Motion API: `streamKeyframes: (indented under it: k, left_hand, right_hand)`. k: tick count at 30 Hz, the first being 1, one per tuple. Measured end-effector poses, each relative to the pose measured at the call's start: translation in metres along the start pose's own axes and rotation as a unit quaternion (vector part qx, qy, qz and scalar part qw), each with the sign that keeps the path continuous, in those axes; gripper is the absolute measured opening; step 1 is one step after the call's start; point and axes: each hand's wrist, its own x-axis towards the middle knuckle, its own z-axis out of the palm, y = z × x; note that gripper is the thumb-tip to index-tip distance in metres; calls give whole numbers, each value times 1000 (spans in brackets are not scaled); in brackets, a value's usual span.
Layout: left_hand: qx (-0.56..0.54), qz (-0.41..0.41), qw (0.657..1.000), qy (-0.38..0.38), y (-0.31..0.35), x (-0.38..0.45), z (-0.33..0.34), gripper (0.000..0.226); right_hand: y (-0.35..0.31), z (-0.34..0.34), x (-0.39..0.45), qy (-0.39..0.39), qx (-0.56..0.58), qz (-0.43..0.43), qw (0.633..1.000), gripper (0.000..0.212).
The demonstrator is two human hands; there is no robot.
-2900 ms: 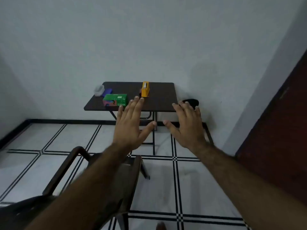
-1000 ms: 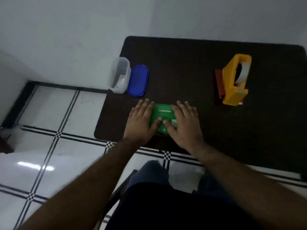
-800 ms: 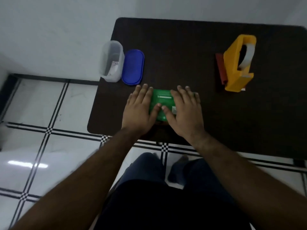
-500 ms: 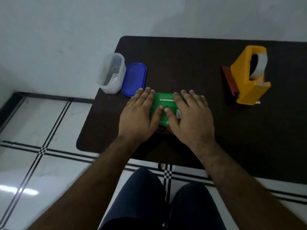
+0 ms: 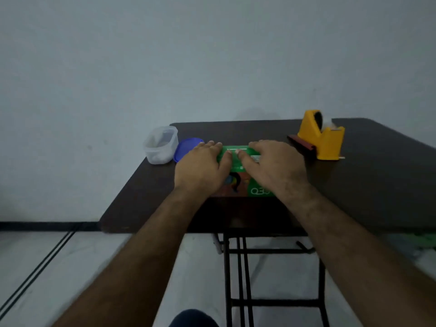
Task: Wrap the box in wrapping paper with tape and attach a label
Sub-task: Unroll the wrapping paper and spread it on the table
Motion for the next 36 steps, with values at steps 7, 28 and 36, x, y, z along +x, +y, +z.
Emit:
streamKeyframes:
  k: [7, 28, 36]
  left_hand:
    - [-35, 0, 998, 51, 12, -29, -18, 47]
    - [126, -17, 990, 62, -86, -37, -71, 40]
    - [77, 155, 979, 112, 36, -9, -33, 37]
  right_hand:
    - [-12, -9, -34, -1, -8, 41, 999, 71]
    - [-73, 7, -24, -11, 114, -98, 989, 42]
    - [39, -9, -2, 80, 119, -48, 988, 44]
